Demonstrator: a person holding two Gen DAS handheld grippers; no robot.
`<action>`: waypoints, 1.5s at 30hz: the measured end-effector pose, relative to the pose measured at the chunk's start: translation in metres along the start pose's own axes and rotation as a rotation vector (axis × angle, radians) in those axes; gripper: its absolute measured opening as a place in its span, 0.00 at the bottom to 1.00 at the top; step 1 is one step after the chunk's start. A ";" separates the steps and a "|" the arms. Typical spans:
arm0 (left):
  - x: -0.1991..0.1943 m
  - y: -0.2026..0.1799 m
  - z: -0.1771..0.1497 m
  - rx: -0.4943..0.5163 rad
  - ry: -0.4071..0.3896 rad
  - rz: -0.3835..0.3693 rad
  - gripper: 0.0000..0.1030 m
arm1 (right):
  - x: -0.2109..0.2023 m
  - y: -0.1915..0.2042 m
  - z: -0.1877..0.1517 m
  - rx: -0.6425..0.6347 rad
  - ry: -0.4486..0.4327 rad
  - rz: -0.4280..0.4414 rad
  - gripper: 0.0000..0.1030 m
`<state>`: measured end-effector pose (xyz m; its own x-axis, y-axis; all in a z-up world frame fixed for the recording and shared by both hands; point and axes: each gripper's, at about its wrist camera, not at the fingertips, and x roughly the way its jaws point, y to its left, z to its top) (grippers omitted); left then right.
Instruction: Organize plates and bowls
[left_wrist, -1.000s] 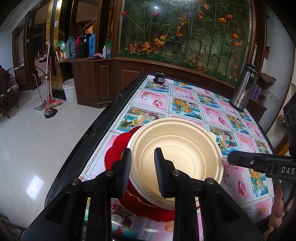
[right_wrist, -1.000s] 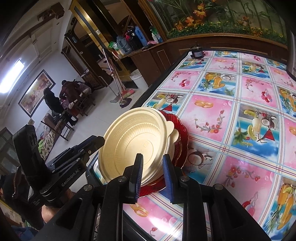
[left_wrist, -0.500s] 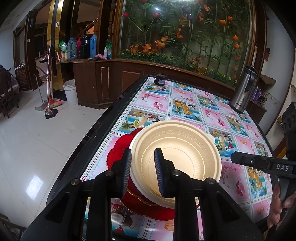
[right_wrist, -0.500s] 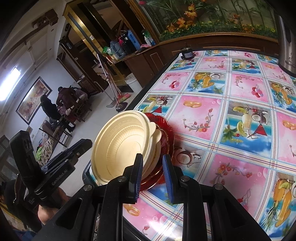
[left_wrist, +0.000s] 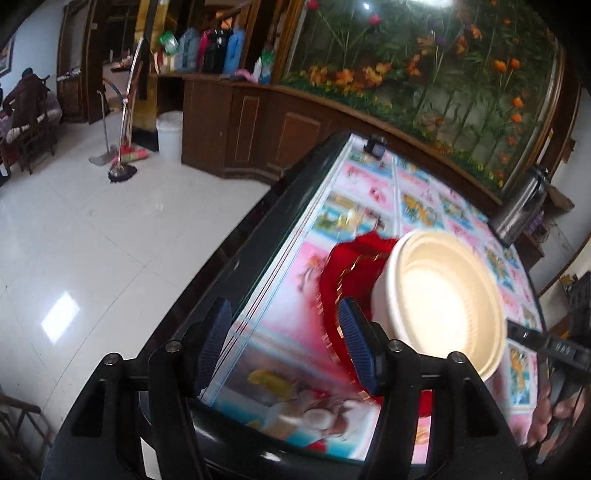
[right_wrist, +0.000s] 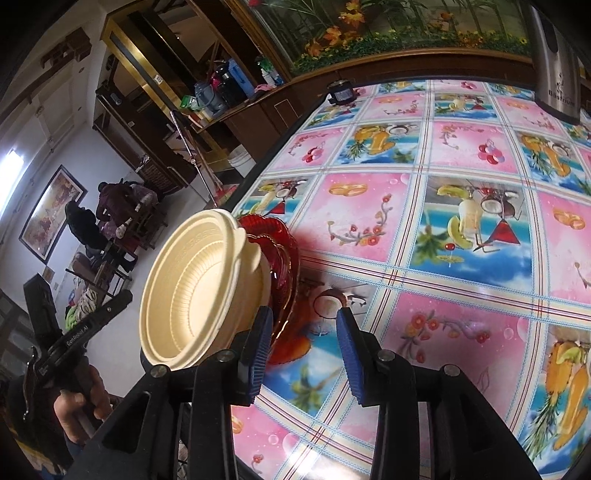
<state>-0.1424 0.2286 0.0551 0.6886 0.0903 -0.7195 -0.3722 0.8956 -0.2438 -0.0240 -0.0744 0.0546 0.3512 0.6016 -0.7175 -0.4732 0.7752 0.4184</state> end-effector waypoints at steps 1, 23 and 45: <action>0.006 0.000 -0.002 0.010 0.016 -0.002 0.58 | 0.003 -0.001 0.000 0.001 0.004 0.000 0.37; 0.033 -0.020 -0.009 0.109 0.065 -0.095 0.19 | 0.044 0.001 -0.002 0.010 0.065 0.039 0.18; 0.048 -0.060 -0.014 0.173 0.035 -0.011 0.08 | 0.044 0.007 -0.005 -0.037 0.016 -0.039 0.11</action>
<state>-0.0962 0.1731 0.0260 0.6689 0.0671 -0.7403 -0.2496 0.9584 -0.1386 -0.0160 -0.0440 0.0232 0.3575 0.5675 -0.7417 -0.4890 0.7904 0.3690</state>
